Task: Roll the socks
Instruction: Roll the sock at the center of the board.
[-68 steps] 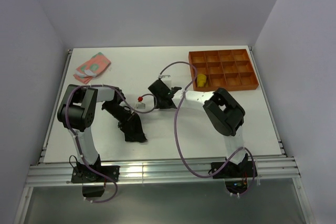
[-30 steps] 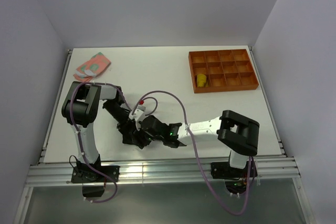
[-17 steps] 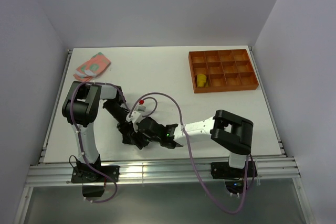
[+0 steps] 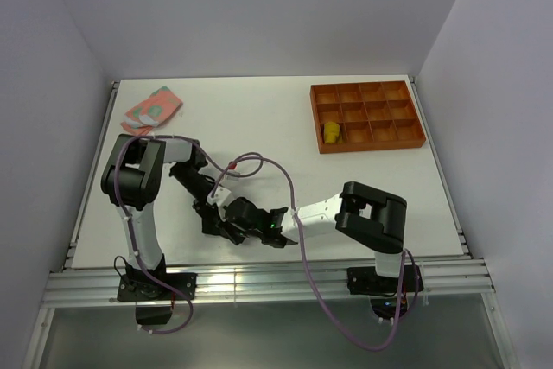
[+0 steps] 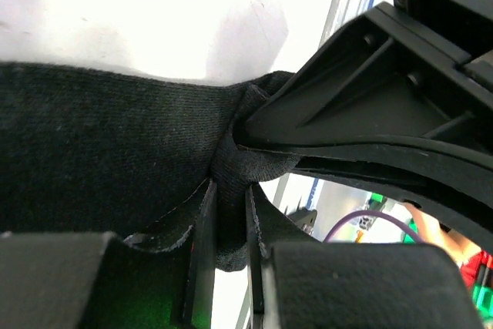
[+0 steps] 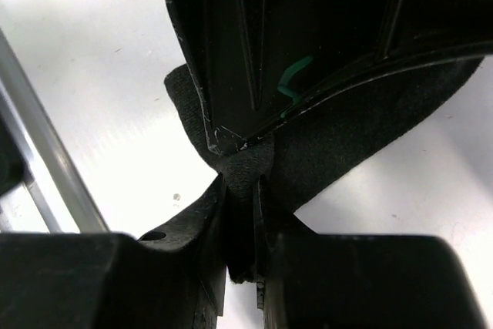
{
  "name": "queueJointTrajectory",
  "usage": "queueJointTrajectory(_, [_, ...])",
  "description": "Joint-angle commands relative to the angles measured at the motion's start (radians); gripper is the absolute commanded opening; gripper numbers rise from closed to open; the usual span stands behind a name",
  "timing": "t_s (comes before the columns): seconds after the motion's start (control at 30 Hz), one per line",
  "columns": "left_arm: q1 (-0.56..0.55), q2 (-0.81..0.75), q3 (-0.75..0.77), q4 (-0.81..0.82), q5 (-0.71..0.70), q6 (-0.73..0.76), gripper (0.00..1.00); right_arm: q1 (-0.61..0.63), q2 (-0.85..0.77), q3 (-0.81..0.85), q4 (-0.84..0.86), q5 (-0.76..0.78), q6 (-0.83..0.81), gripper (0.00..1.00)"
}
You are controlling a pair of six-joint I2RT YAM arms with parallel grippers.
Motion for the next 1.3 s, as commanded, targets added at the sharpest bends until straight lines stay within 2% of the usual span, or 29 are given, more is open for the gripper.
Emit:
queueJointTrajectory(0.0, [0.0, -0.098, 0.036, 0.129, 0.017, -0.144, 0.01, 0.013, 0.007, -0.008, -0.015, 0.053, 0.009, 0.05])
queueJointTrajectory(0.27, [0.021, -0.223, 0.082, 0.273, -0.066, -0.323, 0.23, 0.03, 0.013, 0.009, -0.083, 0.09, -0.011, 0.04])
queueJointTrajectory(0.47, [0.073, -0.25, 0.093, 0.312, -0.131, -0.386, 0.3, 0.036, 0.016, 0.008, -0.101, 0.102, -0.015, 0.03])
queueJointTrajectory(0.67, [0.147, -0.261, 0.085, 0.336, -0.213, -0.415, 0.27, 0.036, 0.02, 0.012, -0.112, 0.108, -0.022, 0.02])
queueJointTrajectory(0.77, [0.158, -0.272, 0.068, 0.322, -0.233, -0.394, 0.29, 0.036, 0.02, 0.017, -0.121, 0.113, -0.023, 0.02])
queueJointTrajectory(0.93, [0.158, -0.29, 0.025, 0.298, -0.226, -0.349, 0.32, 0.036, 0.02, 0.028, -0.14, 0.117, -0.025, 0.02])
queueJointTrajectory(1.1, [0.145, -0.284, -0.012, 0.309, -0.23, -0.331, 0.32, 0.036, 0.011, 0.028, -0.152, 0.132, -0.023, 0.01])
queueJointTrajectory(1.27, [0.087, -0.308, -0.064, 0.416, -0.295, -0.432, 0.27, 0.036, -0.012, 0.014, -0.17, 0.152, -0.012, 0.01])
